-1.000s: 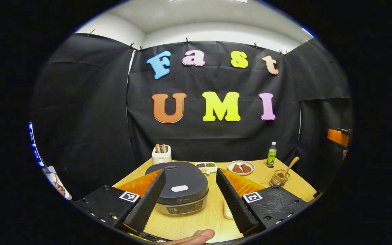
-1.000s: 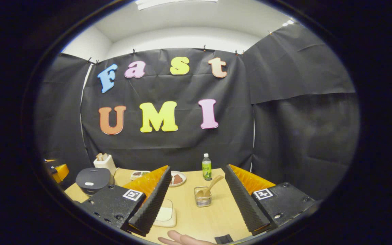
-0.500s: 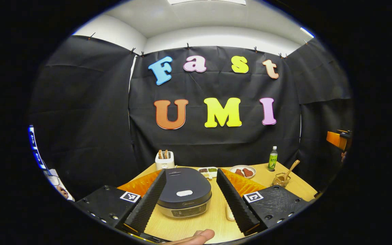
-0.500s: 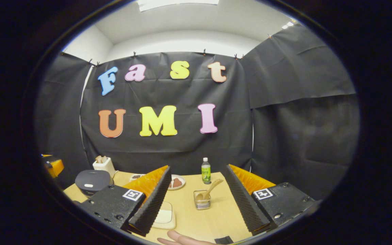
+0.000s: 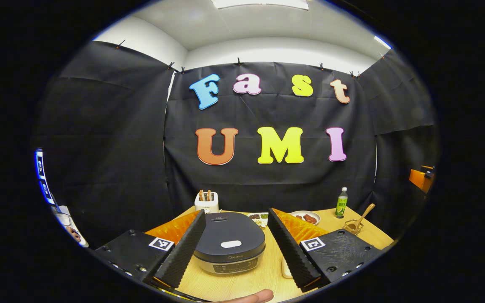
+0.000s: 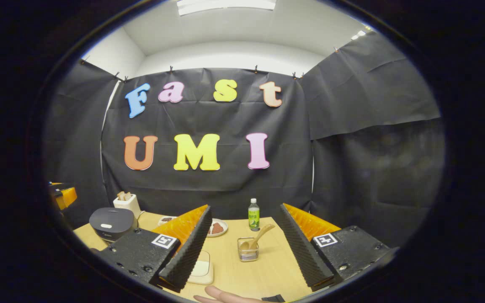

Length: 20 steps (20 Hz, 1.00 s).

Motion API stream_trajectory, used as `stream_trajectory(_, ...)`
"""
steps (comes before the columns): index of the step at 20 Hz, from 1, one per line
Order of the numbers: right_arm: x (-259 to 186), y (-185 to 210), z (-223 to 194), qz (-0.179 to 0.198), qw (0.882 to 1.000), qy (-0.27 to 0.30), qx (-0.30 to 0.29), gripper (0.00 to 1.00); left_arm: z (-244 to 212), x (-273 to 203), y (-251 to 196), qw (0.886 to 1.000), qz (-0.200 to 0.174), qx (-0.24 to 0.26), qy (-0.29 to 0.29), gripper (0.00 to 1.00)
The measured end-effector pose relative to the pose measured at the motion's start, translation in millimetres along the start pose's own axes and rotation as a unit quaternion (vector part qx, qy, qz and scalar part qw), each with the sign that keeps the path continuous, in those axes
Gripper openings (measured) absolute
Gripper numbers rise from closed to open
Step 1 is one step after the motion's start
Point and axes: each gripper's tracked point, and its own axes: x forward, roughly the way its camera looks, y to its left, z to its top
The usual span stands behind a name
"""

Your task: Close the left gripper, press the button to open the rice cooker; take a wooden spoon from the chopstick holder with the right hand, scoop a spoonful of rice and pour it into the rice cooker, then put the wooden spoon back into the chopstick holder.

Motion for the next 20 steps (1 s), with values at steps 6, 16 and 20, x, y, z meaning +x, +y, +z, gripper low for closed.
stream_trajectory(6, 6.6, -4.8, -17.6, 0.008, 1.0, 0.021, 0.015, 1.0, -31.5, 34.6, 2.1, 0.999, -0.019, -0.019, 0.045, 0.67)
stream_trajectory(16, 6.2, -9.5, -36.1, 0.016, 0.999, 0.039, 0.02, 1.0, -118.2, 80.2, 7.1, 0.984, -0.014, 0.006, 0.175, 0.0)
stream_trajectory(20, 5.7, -11.7, -45.1, 0.021, 0.999, 0.047, 0.015, 1.0, -140.9, 89.2, 13.9, 0.978, -0.004, 0.006, 0.208, 0.0)
